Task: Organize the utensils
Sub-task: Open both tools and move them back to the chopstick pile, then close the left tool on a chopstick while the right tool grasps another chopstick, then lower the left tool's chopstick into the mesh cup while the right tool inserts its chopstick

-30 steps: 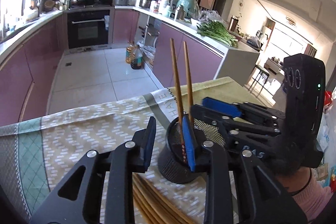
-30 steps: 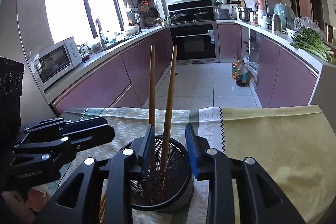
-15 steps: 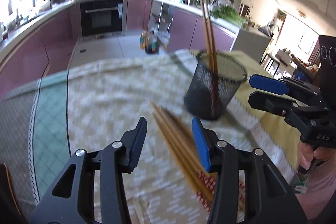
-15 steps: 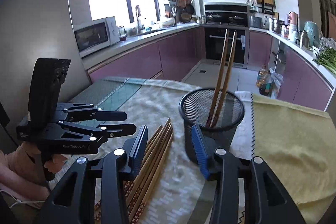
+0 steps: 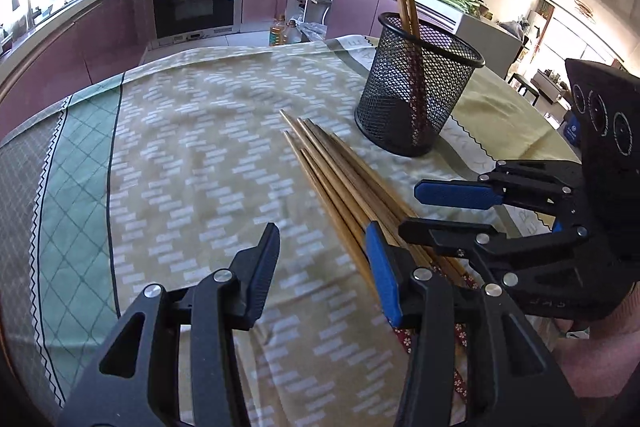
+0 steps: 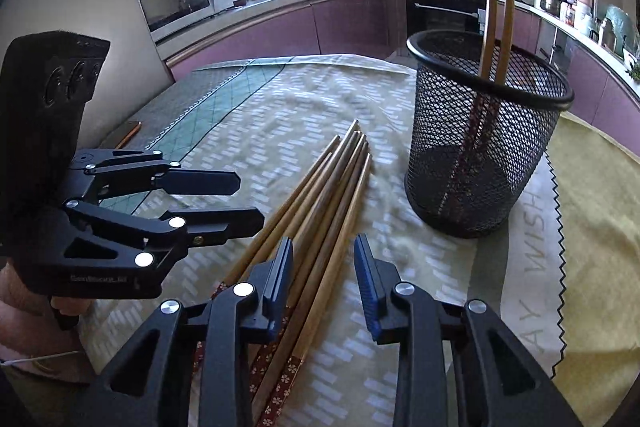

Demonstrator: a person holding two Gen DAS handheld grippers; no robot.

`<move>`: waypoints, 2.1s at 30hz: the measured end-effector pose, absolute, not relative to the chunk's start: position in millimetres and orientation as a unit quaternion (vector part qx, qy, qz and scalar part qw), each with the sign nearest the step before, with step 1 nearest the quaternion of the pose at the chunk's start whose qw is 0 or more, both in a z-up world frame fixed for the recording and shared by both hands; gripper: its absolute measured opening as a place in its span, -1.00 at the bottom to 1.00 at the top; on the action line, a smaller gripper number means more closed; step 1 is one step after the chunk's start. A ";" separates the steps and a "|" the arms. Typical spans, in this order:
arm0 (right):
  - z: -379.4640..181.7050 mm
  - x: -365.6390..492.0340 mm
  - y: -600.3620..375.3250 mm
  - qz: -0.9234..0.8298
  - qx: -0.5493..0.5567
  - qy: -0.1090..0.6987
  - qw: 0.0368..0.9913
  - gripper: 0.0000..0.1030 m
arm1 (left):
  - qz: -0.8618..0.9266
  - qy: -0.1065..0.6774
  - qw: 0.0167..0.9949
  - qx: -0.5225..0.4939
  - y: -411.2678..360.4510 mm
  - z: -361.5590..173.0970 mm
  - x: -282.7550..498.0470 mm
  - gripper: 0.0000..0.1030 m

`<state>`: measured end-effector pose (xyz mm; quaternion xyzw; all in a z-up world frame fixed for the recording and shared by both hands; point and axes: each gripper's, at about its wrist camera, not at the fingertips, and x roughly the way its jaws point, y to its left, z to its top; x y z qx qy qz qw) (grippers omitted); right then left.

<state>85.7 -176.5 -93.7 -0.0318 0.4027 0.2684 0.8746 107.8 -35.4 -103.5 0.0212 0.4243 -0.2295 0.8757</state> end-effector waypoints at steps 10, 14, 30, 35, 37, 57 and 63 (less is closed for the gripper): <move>-96.0 87.4 -182.5 0.250 -0.021 0.407 0.878 -0.43 | -0.233 0.433 0.870 0.021 -36.2 -109.3 106.8 -0.17; -99.2 90.3 -184.6 0.244 -0.020 0.412 0.878 -0.49 | -0.233 0.439 0.867 0.021 -37.1 -113.2 109.0 -0.20; -104.3 98.6 -180.8 0.227 -0.035 0.424 0.876 -0.62 | -0.230 0.453 0.860 0.047 -42.0 -115.8 119.2 -0.52; -104.7 104.7 -173.9 0.220 -0.048 0.422 0.878 -0.62 | -0.222 0.453 0.862 0.048 -44.1 -116.7 129.6 -0.58; -104.7 106.8 -173.9 0.220 -0.045 0.422 0.878 -0.65 | -0.220 0.453 0.863 0.048 -45.6 -117.1 132.8 -0.62; -80.6 93.5 -190.6 0.247 0.010 0.393 0.886 -0.89 | -0.210 0.436 0.875 -0.004 -27.5 -102.9 121.0 -0.85; -66.8 84.7 -193.8 0.257 0.015 0.372 0.892 -0.89 | -0.226 0.414 0.882 -0.015 -20.5 -83.7 110.1 -0.85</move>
